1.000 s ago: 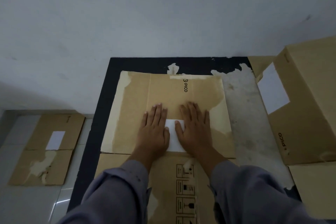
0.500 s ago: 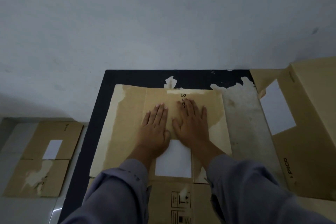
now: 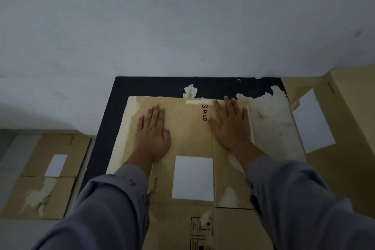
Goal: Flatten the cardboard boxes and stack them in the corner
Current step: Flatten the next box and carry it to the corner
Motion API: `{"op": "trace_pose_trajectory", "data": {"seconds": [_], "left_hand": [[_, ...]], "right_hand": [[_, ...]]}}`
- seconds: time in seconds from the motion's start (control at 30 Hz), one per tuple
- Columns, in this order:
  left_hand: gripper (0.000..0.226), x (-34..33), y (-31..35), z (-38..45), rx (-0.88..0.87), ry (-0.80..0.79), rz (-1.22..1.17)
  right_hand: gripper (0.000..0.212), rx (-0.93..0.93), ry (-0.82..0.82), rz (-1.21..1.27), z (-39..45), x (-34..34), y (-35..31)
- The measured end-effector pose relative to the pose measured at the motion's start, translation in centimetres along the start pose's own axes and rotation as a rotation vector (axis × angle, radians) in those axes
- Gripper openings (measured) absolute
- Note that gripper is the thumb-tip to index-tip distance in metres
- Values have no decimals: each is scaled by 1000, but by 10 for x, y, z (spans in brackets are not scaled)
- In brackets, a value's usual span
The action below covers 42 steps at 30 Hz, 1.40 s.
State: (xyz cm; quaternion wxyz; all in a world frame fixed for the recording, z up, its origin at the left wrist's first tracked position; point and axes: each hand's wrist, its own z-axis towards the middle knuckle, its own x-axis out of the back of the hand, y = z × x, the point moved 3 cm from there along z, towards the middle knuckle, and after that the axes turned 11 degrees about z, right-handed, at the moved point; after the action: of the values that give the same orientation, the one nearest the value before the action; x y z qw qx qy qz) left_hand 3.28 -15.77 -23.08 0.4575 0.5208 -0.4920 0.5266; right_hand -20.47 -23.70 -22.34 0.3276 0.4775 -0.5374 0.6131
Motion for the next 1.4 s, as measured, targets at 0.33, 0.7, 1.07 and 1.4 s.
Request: {"op": "trace_pose_trajectory", "data": {"seconds": [0.33,0.7,1.07,1.4], "left_hand": [[75,0,8,-108,22,-48,-65],[70,-5,-18,-247,113,-55,-34],[109,35,-52,-303,612,-215,-189],[76,71,-64,-349,706,-85,-570]], "right_hand": [[62,-110,-56,33,-112,-6,-29],[65,-349,99,-10,-285,-17,-38],[71,-763,217,443,-332,20,-30],[48,-587,297,481,-374,48,-50]]}}
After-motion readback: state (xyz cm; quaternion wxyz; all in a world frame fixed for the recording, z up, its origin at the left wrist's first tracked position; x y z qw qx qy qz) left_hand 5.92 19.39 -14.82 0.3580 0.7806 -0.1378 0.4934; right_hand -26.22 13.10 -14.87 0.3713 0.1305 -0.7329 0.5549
